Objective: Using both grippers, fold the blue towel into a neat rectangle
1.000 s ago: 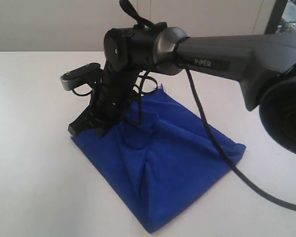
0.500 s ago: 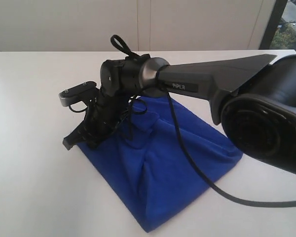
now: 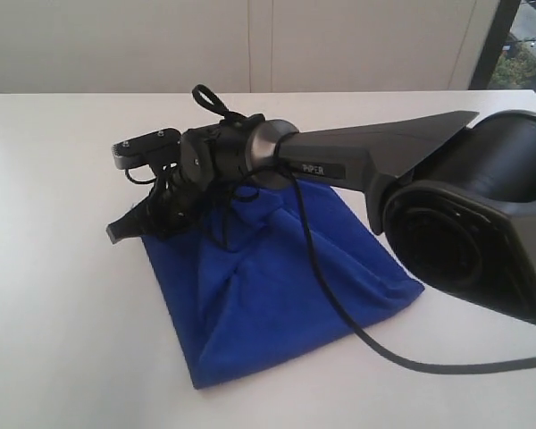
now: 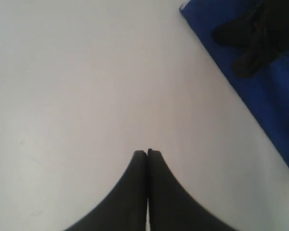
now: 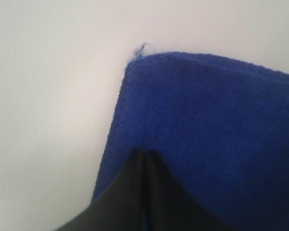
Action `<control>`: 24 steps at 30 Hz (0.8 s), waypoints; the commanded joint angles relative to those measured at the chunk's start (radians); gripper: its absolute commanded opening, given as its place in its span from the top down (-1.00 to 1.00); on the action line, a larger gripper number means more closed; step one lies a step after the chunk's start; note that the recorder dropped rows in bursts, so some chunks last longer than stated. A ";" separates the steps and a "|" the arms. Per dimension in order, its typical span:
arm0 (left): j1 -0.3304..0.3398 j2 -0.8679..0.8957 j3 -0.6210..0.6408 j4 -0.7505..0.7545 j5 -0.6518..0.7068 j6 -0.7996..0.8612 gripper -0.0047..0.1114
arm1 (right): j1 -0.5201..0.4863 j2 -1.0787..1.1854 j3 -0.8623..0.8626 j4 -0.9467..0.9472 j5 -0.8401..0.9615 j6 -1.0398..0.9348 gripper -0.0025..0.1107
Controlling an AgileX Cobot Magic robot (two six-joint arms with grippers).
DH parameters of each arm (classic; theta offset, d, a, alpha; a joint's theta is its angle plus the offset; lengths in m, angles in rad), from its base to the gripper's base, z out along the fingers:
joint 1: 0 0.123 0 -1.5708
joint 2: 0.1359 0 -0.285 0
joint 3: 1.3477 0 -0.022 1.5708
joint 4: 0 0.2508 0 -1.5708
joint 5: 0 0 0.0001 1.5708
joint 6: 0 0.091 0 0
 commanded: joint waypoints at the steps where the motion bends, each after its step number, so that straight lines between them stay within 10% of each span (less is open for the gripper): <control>1: -0.006 -0.008 0.005 -0.010 0.008 -0.003 0.92 | -0.029 0.043 0.007 -0.033 -0.055 0.058 0.96; 24: -0.006 -0.008 0.005 -0.010 0.008 -0.003 0.92 | -0.089 -0.121 -0.028 -0.027 -0.195 0.139 0.96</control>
